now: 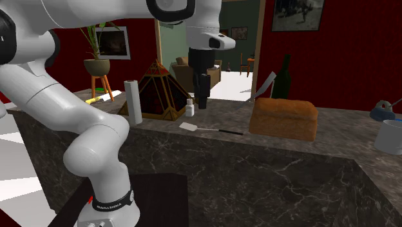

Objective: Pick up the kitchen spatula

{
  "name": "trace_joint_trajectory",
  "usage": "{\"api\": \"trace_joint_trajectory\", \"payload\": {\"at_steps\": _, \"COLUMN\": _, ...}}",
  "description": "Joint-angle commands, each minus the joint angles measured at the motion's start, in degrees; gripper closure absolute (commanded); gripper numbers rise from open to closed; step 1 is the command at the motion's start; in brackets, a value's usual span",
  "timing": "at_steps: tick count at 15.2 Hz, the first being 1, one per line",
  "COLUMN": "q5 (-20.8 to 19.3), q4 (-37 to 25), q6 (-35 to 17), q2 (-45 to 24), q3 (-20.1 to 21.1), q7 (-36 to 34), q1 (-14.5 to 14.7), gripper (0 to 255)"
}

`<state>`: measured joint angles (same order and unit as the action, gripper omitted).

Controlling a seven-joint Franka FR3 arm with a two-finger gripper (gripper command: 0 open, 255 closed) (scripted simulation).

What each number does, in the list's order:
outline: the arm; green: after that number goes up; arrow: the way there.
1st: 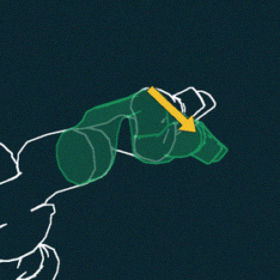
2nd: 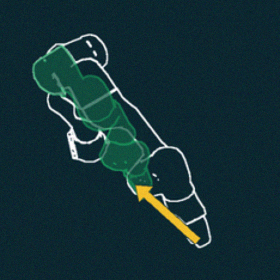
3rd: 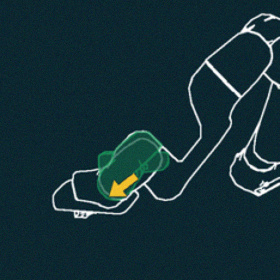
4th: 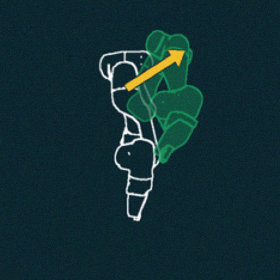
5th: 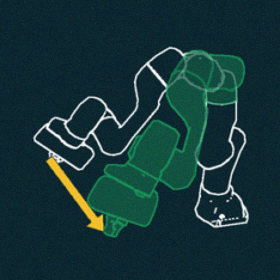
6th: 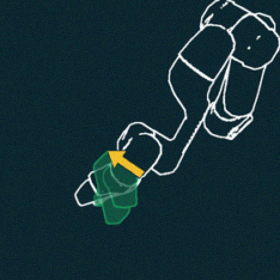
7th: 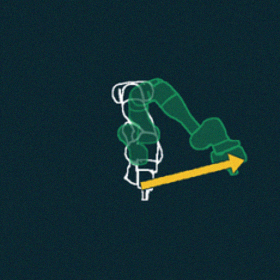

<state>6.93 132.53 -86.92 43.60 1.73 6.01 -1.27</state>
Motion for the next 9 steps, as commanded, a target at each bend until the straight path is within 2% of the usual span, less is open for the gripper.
{"api": "trace_joint_trajectory", "payload": {"at_steps": 1, "q5": 0.00, "q4": 0.00, "q6": 0.00, "q2": 0.00, "q3": 0.00, "q7": 0.00, "q1": 0.00, "gripper": 0}}
{"api": "trace_joint_trajectory", "payload": {"at_steps": 9, "q5": 6.47, "q4": 7.56, "q6": -11.72, "q2": -0.13, "q3": 13.35, "q7": -18.98, "q1": -0.26, "gripper": 0}}
